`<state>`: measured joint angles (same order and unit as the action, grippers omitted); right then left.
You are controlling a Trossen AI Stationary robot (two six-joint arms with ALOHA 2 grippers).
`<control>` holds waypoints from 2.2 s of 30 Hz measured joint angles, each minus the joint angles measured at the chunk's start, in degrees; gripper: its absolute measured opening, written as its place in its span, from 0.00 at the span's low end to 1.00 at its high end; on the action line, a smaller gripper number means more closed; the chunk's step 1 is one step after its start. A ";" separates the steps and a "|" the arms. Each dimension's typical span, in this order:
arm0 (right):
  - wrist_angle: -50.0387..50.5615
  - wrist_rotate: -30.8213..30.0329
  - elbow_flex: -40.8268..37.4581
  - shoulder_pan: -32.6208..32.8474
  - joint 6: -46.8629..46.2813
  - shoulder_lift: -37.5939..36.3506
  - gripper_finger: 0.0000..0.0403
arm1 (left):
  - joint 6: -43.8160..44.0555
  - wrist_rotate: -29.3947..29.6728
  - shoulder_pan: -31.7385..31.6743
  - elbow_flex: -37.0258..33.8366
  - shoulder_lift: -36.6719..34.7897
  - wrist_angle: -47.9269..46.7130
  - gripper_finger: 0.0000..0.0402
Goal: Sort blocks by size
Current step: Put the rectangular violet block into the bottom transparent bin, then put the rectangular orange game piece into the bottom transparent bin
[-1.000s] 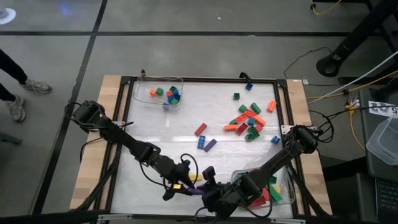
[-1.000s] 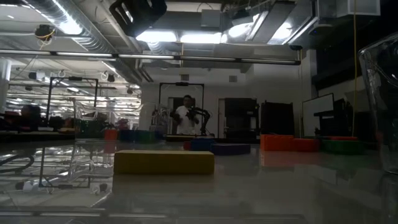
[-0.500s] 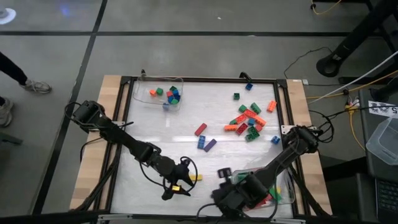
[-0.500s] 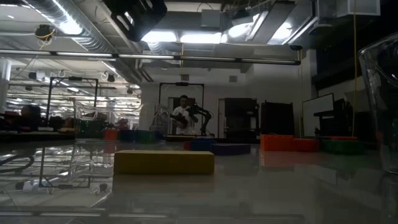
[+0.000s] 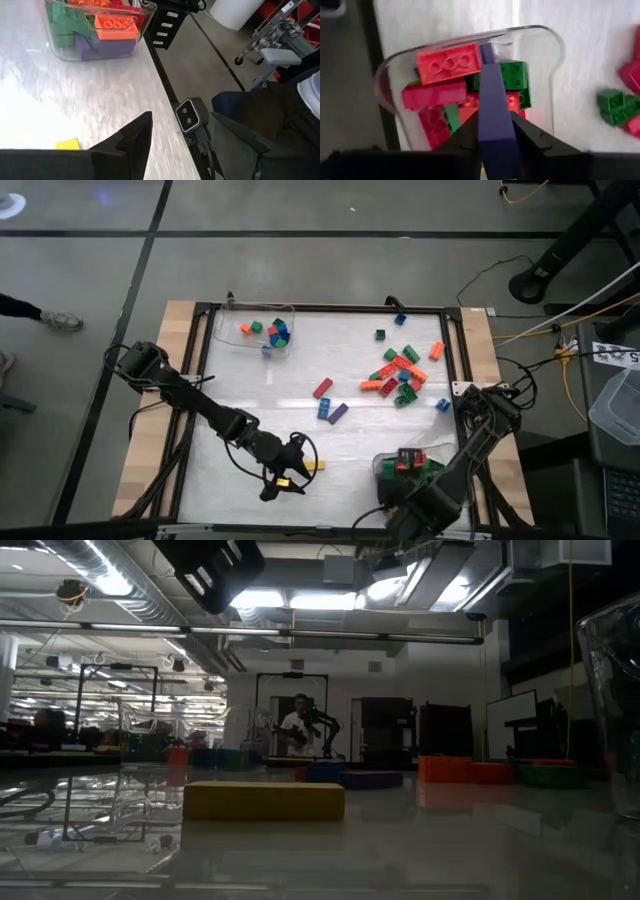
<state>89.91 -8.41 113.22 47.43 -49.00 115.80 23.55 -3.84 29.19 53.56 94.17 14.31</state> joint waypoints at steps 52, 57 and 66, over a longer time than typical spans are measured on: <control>-18.96 2.96 -23.43 -52.52 49.49 0.07 0.55 | -11.89 32.62 7.26 -13.69 -51.63 -36.70 0.46; -21.56 3.29 -26.18 -52.33 51.66 0.03 0.55 | -7.17 32.81 7.28 -22.09 -61.77 -35.40 0.46; -24.26 -1.53 -29.21 -52.46 52.13 0.03 0.54 | 1.88 33.14 7.26 -32.73 -72.23 -34.26 0.46</control>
<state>65.64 -9.95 84.01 -5.04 3.13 115.83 25.43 29.31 36.45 20.83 21.94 -19.94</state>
